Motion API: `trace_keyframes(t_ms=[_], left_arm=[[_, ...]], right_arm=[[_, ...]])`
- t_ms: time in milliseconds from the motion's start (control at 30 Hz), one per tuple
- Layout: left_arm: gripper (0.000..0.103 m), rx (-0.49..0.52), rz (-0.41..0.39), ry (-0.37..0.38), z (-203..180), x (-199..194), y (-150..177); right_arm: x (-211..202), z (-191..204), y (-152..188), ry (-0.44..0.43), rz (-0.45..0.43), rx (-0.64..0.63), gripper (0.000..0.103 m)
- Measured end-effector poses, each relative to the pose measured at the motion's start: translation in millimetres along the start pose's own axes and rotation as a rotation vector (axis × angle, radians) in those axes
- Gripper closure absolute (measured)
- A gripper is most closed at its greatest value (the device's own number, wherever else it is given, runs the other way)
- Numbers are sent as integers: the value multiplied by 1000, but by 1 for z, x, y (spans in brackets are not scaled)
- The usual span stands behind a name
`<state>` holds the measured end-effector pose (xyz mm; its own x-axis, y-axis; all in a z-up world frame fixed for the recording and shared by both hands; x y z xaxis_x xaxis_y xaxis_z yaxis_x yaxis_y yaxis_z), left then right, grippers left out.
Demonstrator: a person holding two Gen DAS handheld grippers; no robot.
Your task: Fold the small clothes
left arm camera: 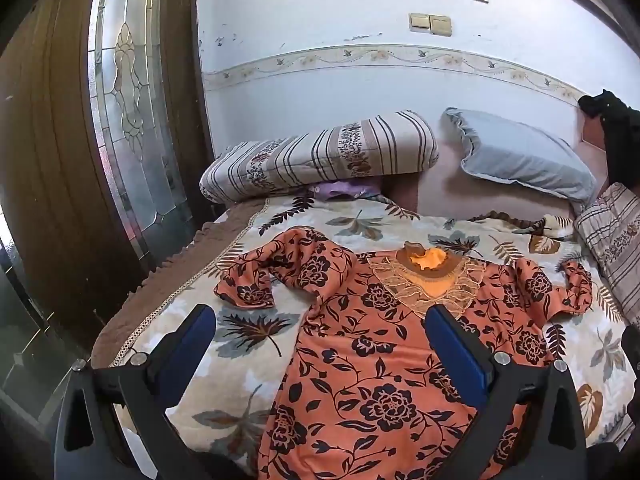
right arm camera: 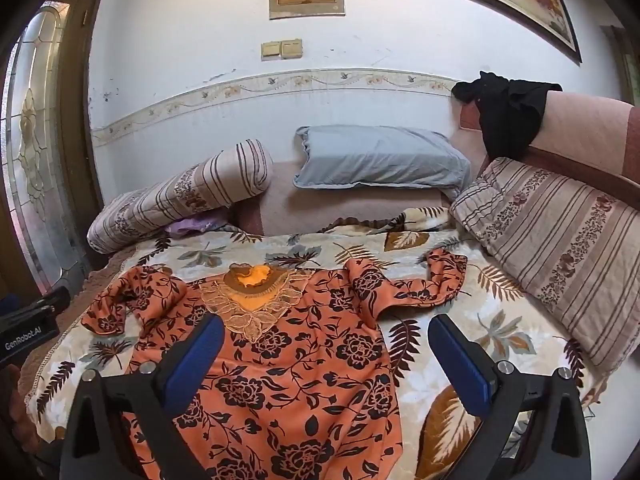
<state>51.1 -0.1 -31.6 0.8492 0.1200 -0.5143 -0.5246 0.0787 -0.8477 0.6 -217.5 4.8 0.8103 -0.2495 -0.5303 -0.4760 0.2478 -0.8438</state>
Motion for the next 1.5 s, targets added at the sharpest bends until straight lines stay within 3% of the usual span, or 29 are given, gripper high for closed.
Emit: trace_keyframes(t_ms=[800, 1500], left_arm=[[0, 8, -7, -17, 8, -2, 1], [0, 17, -16, -79, 18, 15, 3]], right_arm=[[-3, -3, 1, 9, 0, 4, 0], [17, 5, 6, 5, 44, 0, 0]])
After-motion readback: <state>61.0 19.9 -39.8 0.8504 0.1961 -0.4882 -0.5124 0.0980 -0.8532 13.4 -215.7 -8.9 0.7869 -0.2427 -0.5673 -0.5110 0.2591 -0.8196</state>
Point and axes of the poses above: each gripper's, at about its wrist camera, not at the fingertips, and x roughly the way its jaws point, z to its left, y to its underside, the point moved 6 cm from there along x, roughly the way its jaws point, and after that the axes turned 7 degrees about -y, right-handed, at the moved point
